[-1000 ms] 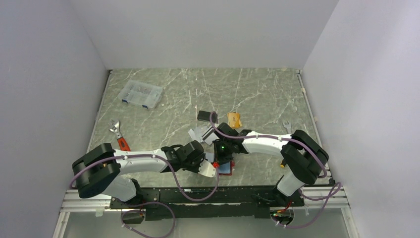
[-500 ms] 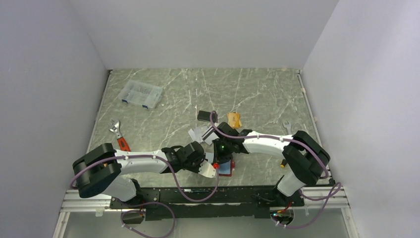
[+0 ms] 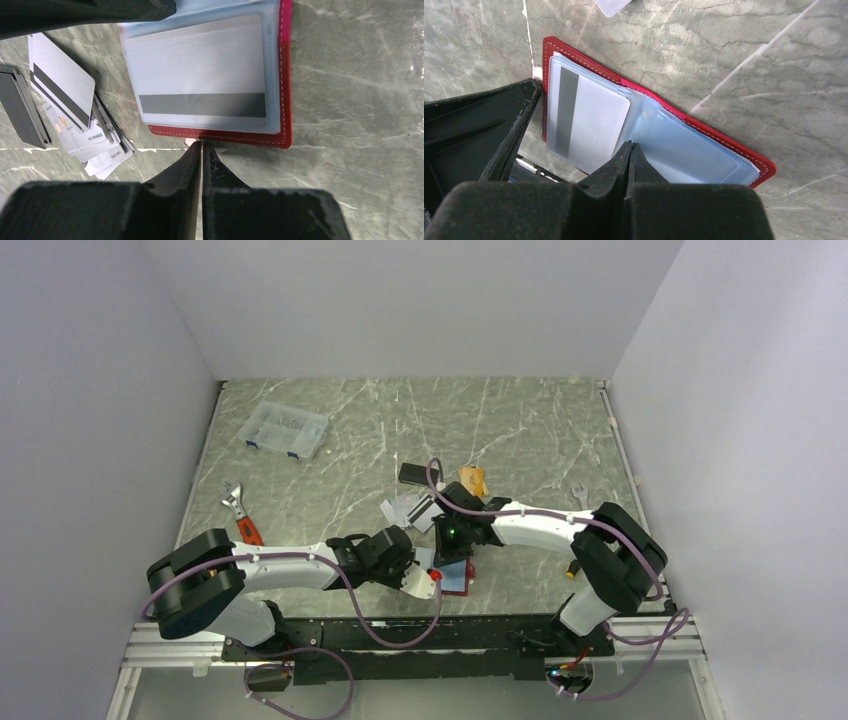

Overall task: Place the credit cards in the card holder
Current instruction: Insert the credit card into the card holder.

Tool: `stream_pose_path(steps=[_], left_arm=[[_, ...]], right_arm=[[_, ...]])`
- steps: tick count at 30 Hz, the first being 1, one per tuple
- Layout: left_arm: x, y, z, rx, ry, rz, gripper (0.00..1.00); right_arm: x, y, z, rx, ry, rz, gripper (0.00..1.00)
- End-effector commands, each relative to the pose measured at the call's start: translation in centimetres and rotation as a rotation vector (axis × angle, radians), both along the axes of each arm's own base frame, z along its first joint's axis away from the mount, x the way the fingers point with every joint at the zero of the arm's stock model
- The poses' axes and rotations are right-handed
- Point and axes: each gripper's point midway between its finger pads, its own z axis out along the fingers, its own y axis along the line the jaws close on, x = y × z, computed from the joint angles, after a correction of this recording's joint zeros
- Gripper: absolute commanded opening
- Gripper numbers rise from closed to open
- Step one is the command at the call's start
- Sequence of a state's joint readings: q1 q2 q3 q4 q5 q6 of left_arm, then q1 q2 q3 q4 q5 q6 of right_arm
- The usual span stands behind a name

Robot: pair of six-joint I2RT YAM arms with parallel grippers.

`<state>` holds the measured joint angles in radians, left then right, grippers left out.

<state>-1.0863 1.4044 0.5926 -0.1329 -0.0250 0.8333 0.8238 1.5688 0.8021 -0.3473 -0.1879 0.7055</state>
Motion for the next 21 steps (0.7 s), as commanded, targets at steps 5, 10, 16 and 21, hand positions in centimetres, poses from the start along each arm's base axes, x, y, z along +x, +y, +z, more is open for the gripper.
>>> stream_pose_path(steps=[5, 10, 16, 21], left_arm=[[0.4, -0.7, 0.2, -0.005, -0.024, -0.024, 0.10], [0.5, -1.5, 0.3, -0.013, -0.019, -0.040, 0.10], [0.7, -1.8, 0.6, -0.011, -0.025, -0.040, 0.10], [1.3, -1.1, 1.7, -0.003, -0.035, 0.006, 0.21]], right_arm=[[1.7, 2.3, 1.1, 0.063, -0.036, 0.004, 0.00], [1.7, 3.2, 1.8, 0.094, -0.039, 0.014, 0.00], [1.3, 2.5, 2.1, 0.080, -0.042, 0.007, 0.00], [2.7, -0.3, 3.0, 0.060, -0.078, -0.060, 0.00]])
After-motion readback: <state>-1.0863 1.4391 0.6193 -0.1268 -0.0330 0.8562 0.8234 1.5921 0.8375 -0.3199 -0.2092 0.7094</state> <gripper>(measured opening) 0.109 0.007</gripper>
